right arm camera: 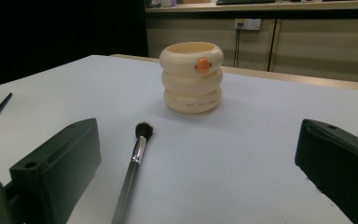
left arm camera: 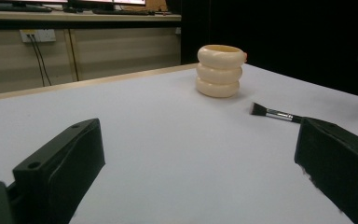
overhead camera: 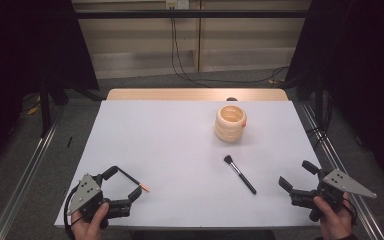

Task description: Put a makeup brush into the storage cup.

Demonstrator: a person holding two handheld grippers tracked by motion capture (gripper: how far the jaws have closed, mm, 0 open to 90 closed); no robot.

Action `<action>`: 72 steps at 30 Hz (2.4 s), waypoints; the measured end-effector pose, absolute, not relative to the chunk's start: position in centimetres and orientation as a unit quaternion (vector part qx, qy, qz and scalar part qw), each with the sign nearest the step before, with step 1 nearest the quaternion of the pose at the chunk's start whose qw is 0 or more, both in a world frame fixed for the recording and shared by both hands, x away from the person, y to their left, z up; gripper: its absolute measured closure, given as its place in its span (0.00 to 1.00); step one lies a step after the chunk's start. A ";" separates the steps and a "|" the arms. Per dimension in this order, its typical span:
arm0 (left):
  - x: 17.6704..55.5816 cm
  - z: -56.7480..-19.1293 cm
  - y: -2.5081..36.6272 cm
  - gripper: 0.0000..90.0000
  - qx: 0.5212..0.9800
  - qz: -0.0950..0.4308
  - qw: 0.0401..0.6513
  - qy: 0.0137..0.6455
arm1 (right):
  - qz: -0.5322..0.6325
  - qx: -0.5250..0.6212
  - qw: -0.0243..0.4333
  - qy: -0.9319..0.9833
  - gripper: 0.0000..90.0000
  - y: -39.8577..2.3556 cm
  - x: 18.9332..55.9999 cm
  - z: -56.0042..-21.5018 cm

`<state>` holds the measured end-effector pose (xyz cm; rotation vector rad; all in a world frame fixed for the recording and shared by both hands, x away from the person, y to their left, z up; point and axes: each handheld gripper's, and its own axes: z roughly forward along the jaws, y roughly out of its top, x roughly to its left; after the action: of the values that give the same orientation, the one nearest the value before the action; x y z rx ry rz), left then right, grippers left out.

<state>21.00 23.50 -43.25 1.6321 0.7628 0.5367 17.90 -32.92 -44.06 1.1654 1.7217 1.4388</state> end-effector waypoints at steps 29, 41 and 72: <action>22.3 -40.9 24.3 0.02 0.733 0.202 0.584 0.284 | 0.545 0.432 0.308 0.649 0.00 -32.6 17.2 -43.7; 24.2 -39.1 25.5 0.02 0.759 0.190 0.562 0.268 | 0.548 0.435 0.297 0.650 0.00 -32.6 17.3 -43.8; 28.1 -38.0 26.3 0.03 0.839 0.134 0.479 0.221 | 0.548 0.434 0.300 0.649 0.00 -32.7 17.4 -43.8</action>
<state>28.10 26.28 -38.01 2.0474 0.5392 0.3266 17.39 -32.69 -43.83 1.1534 1.7240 1.4542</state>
